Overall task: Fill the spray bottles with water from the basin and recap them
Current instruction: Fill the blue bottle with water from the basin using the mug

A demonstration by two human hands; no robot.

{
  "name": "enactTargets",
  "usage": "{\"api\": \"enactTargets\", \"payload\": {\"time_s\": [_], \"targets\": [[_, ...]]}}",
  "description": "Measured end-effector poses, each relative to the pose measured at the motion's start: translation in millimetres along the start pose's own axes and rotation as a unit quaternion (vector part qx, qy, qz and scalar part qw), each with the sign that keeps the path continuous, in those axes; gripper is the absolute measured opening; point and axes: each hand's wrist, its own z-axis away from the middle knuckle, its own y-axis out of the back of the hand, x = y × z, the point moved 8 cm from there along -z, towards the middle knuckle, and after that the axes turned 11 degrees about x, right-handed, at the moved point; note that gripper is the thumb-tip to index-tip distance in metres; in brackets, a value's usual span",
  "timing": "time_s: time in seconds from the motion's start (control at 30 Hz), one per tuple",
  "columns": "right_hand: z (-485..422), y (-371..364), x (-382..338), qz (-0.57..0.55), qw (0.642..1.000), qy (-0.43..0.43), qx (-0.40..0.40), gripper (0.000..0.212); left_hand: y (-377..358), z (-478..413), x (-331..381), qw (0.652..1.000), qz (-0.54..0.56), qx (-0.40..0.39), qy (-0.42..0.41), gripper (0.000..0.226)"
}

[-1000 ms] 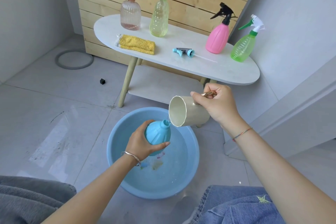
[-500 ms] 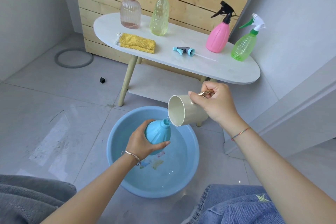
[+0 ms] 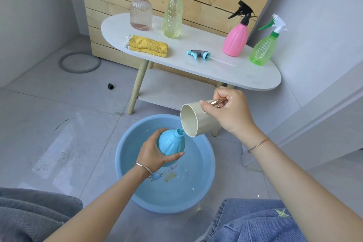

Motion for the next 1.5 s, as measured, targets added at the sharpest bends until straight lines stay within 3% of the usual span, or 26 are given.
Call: {"api": "enactTargets", "payload": {"time_s": [0.87, 1.27, 1.37, 1.5], "targets": [[5.1, -11.8, -24.9, 0.023, 0.995, 0.089, -0.023, 0.049, 0.3, -0.3, -2.6, 1.000, 0.007, 0.004, 0.000, 0.076], [10.5, -21.8, -42.5, 0.033, 0.984, 0.173, -0.039, 0.050, 1.4, 0.2, -3.0, 1.000, 0.013, 0.018, -0.003, 0.075], [7.5, -16.9, -37.4, 0.020, 0.989, 0.143, -0.024, 0.051, 3.3, 0.2, -1.7, 0.999, 0.027, 0.029, 0.001, 0.072], [-7.1, 5.5, -0.2, -0.064, 0.996, -0.030, 0.051, 0.049, 8.3, 0.7, 2.7, 0.996, 0.067, 0.052, 0.016, 0.068]]}}
